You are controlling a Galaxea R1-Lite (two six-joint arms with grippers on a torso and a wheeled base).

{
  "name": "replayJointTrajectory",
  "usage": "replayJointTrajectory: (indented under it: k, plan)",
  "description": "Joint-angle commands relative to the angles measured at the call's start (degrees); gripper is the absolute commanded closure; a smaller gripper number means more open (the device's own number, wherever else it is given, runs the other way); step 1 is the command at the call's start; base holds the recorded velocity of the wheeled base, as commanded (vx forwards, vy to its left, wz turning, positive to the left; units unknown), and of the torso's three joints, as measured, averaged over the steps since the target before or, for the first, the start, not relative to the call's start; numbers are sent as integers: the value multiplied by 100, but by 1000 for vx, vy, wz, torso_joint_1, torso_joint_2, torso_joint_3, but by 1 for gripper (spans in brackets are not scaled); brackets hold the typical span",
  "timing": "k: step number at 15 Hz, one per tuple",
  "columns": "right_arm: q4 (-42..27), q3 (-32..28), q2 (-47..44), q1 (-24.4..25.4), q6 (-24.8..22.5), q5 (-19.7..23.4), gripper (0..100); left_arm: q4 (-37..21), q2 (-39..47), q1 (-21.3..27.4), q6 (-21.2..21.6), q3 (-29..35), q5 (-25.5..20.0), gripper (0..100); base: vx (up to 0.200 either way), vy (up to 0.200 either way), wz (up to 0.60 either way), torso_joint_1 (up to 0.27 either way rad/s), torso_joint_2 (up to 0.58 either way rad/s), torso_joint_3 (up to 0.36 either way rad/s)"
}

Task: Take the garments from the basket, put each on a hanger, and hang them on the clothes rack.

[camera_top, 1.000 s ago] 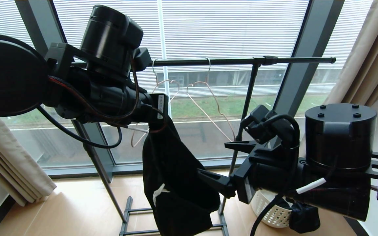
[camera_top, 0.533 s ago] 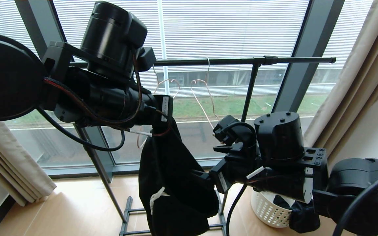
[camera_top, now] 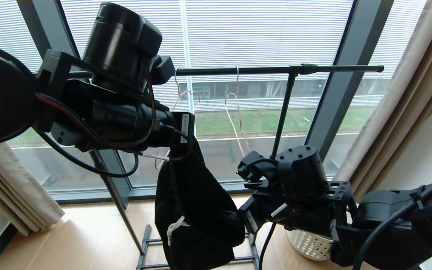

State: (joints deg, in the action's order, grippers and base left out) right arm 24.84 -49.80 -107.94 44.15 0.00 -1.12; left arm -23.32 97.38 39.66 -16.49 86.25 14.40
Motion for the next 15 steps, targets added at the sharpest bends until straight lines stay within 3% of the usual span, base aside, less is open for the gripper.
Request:
replayJointTrajectory:
  k: [1, 5, 6, 12, 15]
  plan:
    - [20, 84, -70, -56, -9, -2, 0, -6, -61, -2, -3, -20, 2, 100, 0, 0, 0, 0, 0, 0]
    - [47, 251, -79, -144, -176, -2, 0, -6, -96, -2, -3, -38, 2, 100, 0, 0, 0, 0, 0, 0]
    - [47, 243, -70, -144, -185, -2, 100, -6, -105, -2, -3, -38, 2, 100, 0, 0, 0, 0, 0, 0]
    - [73, 278, 27, -302, -149, 7, 100, -6, -193, -11, 6, -214, -16, 100, 0, 0, 0, 0, 0, 0]
    - [73, 40, 203, -847, 492, -55, 100, 21, -307, -28, 59, -732, -33, 100, 0, 0, 0, 0, 0, 0]
